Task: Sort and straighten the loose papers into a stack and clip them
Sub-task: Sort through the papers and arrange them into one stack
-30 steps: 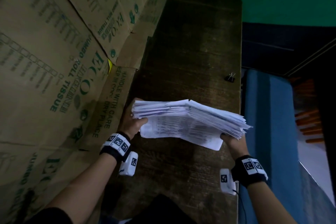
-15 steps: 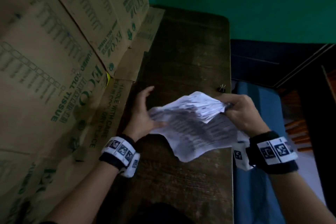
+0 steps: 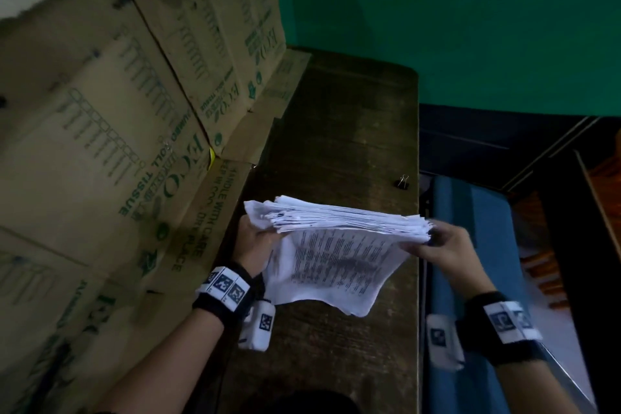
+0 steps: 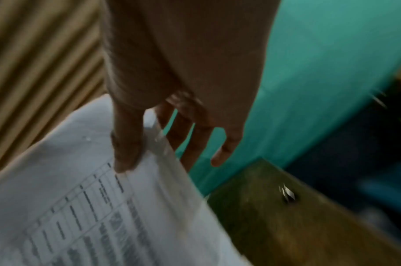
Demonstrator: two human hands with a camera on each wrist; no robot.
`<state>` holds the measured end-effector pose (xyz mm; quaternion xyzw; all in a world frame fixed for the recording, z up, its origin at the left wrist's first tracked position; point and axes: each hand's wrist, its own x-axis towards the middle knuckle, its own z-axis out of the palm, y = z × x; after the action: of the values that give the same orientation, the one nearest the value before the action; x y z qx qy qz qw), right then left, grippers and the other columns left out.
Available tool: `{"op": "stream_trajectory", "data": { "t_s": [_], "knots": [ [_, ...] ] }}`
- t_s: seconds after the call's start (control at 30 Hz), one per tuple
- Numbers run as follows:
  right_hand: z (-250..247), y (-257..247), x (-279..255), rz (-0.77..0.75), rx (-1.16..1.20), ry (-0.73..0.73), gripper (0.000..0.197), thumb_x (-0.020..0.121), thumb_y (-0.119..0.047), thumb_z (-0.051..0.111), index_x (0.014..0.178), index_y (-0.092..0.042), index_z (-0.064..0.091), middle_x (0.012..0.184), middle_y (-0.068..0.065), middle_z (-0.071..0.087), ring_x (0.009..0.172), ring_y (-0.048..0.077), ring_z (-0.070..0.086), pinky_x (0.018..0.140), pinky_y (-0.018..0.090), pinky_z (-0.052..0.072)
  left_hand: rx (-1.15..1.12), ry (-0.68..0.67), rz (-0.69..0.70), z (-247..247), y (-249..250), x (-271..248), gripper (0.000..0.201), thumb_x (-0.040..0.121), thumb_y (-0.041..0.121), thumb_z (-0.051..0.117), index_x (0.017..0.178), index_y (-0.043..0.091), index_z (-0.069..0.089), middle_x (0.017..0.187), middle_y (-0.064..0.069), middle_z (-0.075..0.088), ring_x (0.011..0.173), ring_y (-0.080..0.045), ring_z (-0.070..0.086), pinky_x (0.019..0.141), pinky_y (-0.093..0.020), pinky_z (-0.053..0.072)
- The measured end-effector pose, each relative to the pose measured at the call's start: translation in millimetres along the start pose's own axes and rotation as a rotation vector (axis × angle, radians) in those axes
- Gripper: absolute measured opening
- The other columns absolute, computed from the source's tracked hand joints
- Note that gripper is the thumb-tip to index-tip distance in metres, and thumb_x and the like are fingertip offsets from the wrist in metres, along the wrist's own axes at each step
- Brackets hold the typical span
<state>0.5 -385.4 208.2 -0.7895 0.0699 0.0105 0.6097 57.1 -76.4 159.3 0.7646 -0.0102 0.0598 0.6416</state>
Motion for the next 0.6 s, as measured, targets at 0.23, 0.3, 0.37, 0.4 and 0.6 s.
{"op": "stream_trajectory", "data": {
  "t_s": [0.23,0.3,0.37,0.4,0.6],
  "knots": [
    [47.8,23.1,-7.9,-0.073,0.166,0.037,0.031,0.077,0.011,0.071,0.091,-0.016,0.072,0.091,-0.008,0.076,0.086,0.006,0.071,0.074,0.027,0.054,-0.104,0.148,-0.112,-5.5,-2.0,-19.2,0.038,0.068,0.027,0.076,0.090,0.001,0.060,0.080,0.002,0.065,0.075,-0.016,0.064,0.070,-0.030,0.050],
    [56.5,12.7,-13.6,-0.163,0.194,0.101,0.032,0.079,0.012,0.070,0.092,-0.017,0.072,0.093,-0.010,0.076,0.089,0.007,0.071,0.075,0.024,0.056,-0.063,0.210,-0.083,-7.0,3.6,-19.9,0.035,0.074,0.017,0.075,0.096,-0.005,0.061,0.085,-0.007,0.065,0.082,-0.030,0.066,0.067,-0.022,0.050],
    [63.1,2.7,-23.8,-0.222,0.241,0.137,0.033,0.081,0.012,0.067,0.095,-0.018,0.072,0.096,-0.012,0.075,0.093,0.006,0.070,0.078,0.019,0.055,-0.076,0.212,-0.045,-10.1,10.9,-24.9,0.035,0.078,0.012,0.075,0.104,-0.008,0.061,0.096,-0.016,0.068,0.096,-0.031,0.067,0.070,-0.020,0.052],
    [64.4,0.7,-27.8,-0.232,0.252,0.144,0.035,0.082,0.013,0.066,0.094,-0.019,0.071,0.096,-0.015,0.075,0.093,0.003,0.069,0.077,0.017,0.054,-0.123,0.178,-0.049,-11.2,12.7,-29.3,0.042,0.078,0.014,0.075,0.112,-0.006,0.060,0.105,-0.013,0.068,0.102,-0.025,0.066,0.077,-0.022,0.053],
    [86.7,51.1,-14.3,0.225,0.041,0.087,0.024,0.082,0.004,0.070,0.097,-0.013,0.061,0.086,-0.011,0.059,0.096,0.022,0.061,0.061,0.005,0.045,-0.058,-0.003,-0.270,-9.8,-26.6,-30.6,0.041,0.070,0.023,0.060,0.110,0.014,0.062,0.104,-0.003,0.068,0.097,-0.017,0.066,0.081,-0.032,0.053]
  ]
}}
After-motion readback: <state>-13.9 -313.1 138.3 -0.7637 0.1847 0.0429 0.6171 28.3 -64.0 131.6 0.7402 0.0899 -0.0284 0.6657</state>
